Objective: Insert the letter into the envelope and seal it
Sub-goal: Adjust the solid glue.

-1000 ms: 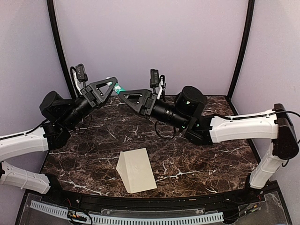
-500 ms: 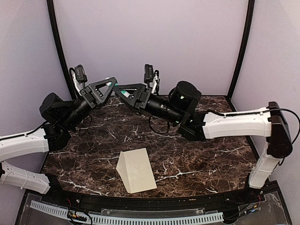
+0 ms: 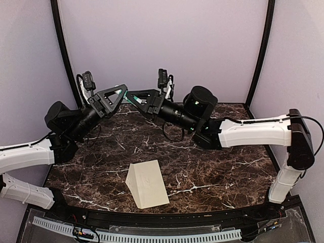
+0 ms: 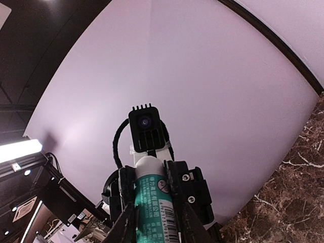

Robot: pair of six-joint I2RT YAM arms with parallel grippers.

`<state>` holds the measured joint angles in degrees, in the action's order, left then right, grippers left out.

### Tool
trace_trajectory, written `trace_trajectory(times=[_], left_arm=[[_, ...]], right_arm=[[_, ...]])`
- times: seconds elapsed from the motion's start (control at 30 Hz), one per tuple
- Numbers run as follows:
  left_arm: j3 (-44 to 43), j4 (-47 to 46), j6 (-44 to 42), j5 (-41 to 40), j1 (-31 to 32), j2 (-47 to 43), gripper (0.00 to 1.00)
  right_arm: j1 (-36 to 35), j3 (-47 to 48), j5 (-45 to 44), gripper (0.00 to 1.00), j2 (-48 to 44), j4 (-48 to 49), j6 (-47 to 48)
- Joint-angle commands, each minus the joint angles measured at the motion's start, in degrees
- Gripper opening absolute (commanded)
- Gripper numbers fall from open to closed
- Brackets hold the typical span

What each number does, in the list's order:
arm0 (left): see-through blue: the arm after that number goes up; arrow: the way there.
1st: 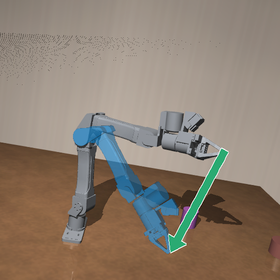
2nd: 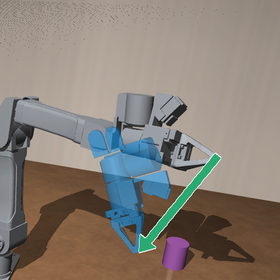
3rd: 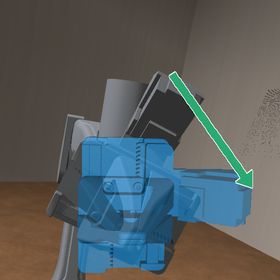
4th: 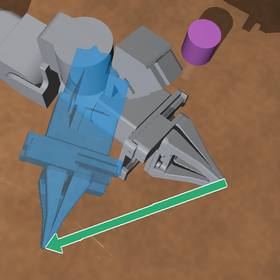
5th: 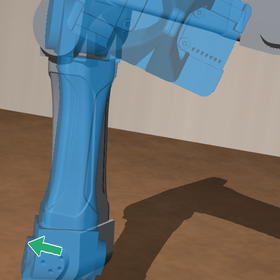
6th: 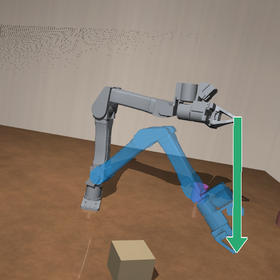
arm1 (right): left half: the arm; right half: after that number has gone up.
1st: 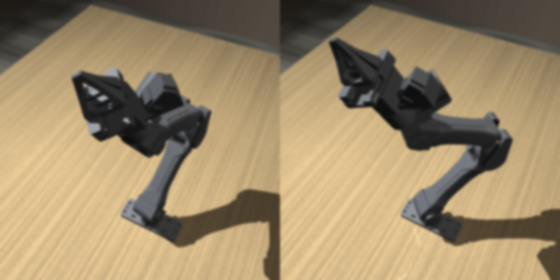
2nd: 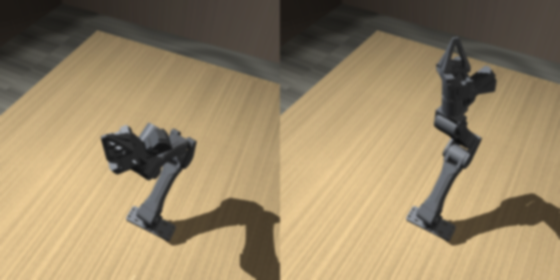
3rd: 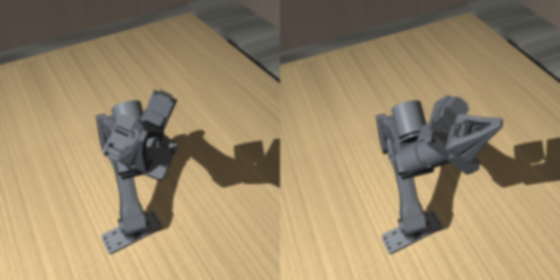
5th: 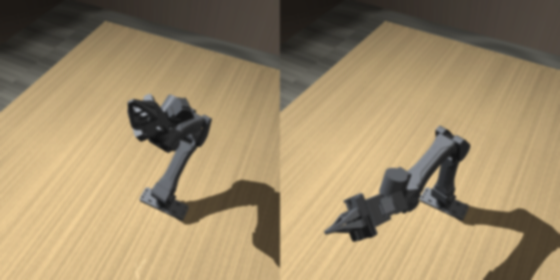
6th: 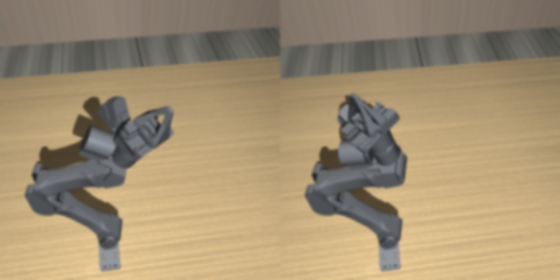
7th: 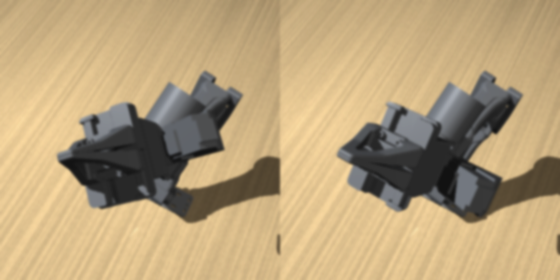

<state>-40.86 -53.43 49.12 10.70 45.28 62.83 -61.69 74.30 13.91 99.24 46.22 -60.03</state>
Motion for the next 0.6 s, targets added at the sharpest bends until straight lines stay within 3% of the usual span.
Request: trace_trajectory(times=[0.0, 0.4, 0.57], left_arm=[[1.27, -1.49, 0.15, 1.54, 0.34, 0.39, 0.00], [0.70, -2.21, -0.65, 0.82, 0.34, 1.14, 0.00], [0.45, -2.10, -1.39, -0.01, 0.34, 0.57, 0.00]], right_arm=[[0.52, 1.11, 0.16, 0.29, 0.24, 2.78, 0.51], [0.57, 2.04, 4.04, 0.35, 1.80, 3.38, -2.18], [0.53, 0.65, 4.14, 0.32, 1.44, 4.92, -3.29]])
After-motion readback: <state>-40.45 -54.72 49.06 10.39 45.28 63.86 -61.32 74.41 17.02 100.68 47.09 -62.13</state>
